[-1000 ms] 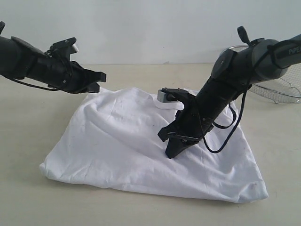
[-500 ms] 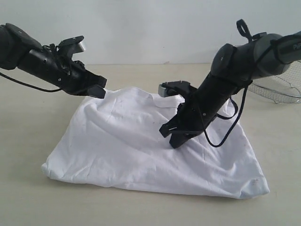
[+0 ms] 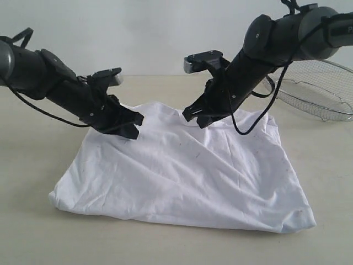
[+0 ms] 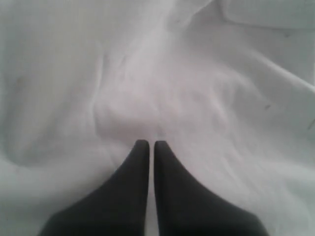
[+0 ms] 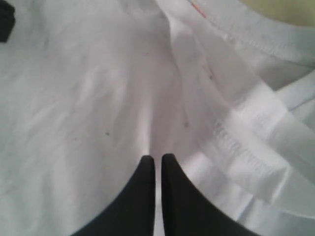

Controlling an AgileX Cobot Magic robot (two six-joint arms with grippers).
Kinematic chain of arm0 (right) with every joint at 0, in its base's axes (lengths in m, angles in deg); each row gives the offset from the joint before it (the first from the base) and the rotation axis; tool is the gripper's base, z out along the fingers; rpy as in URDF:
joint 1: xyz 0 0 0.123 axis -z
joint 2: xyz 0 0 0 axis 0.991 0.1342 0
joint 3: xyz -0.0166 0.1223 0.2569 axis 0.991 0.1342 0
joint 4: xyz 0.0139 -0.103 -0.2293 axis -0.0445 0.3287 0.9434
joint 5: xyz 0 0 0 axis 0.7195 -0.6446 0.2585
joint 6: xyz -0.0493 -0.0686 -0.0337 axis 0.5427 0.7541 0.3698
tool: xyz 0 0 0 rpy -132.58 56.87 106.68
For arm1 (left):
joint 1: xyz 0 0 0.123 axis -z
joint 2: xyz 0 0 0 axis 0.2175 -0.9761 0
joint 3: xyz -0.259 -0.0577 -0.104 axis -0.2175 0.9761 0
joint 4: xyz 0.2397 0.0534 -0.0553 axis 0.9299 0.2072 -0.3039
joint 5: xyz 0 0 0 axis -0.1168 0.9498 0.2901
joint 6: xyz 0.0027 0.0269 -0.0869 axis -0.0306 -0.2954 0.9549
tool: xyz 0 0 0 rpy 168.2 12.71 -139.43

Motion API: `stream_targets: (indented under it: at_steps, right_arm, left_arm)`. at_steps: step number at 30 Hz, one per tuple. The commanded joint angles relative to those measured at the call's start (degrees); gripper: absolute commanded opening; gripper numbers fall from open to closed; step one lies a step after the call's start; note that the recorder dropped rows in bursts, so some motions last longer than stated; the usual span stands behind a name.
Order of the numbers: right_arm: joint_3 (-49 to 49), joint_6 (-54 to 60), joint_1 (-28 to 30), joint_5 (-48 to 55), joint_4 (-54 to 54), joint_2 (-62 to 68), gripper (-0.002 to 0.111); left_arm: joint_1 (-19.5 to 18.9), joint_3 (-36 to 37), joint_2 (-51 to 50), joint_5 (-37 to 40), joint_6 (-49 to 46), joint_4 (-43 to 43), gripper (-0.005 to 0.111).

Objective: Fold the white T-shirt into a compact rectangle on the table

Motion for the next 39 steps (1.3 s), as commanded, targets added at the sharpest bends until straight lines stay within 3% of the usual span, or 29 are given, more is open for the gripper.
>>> stream_targets:
  at_steps: [1,11,15,20,23,31,39]
  right_arm:
    - [-4.75,-0.30,0.38,1.60,1.13,3.69,0.000]
    - [-20.41,-2.06,0.38,7.53,5.41,15.62,0.000]
    - [-31.41,-15.84,0.38,6.99,23.86,23.67,0.000]
    - [-38.96,-22.64,0.50,5.21,33.90,25.28,0.000]
    - [-44.14,-21.28,0.50,12.09,33.98,24.15,0.000]
    - [-44.50,-14.91,0.50,27.94,29.08,21.13,0.000]
    - [-44.26,-10.36,0.50,29.57,18.68,20.89,0.000]
  left_arm:
    - [0.29,0.30,-2.54,-1.24,4.20,2.40,0.005]
    - [0.29,0.30,-3.15,-0.76,9.11,6.85,0.005]
    - [0.29,0.30,-3.15,0.54,16.56,16.05,0.005]
    - [0.29,0.30,-3.15,0.81,16.71,16.05,0.005]
    - [0.17,0.30,-3.15,0.58,16.71,16.05,0.005]
    - [-2.32,0.30,-3.15,-0.13,17.24,15.94,0.005]
    - [-4.64,0.30,-3.15,0.78,17.16,16.28,0.005]
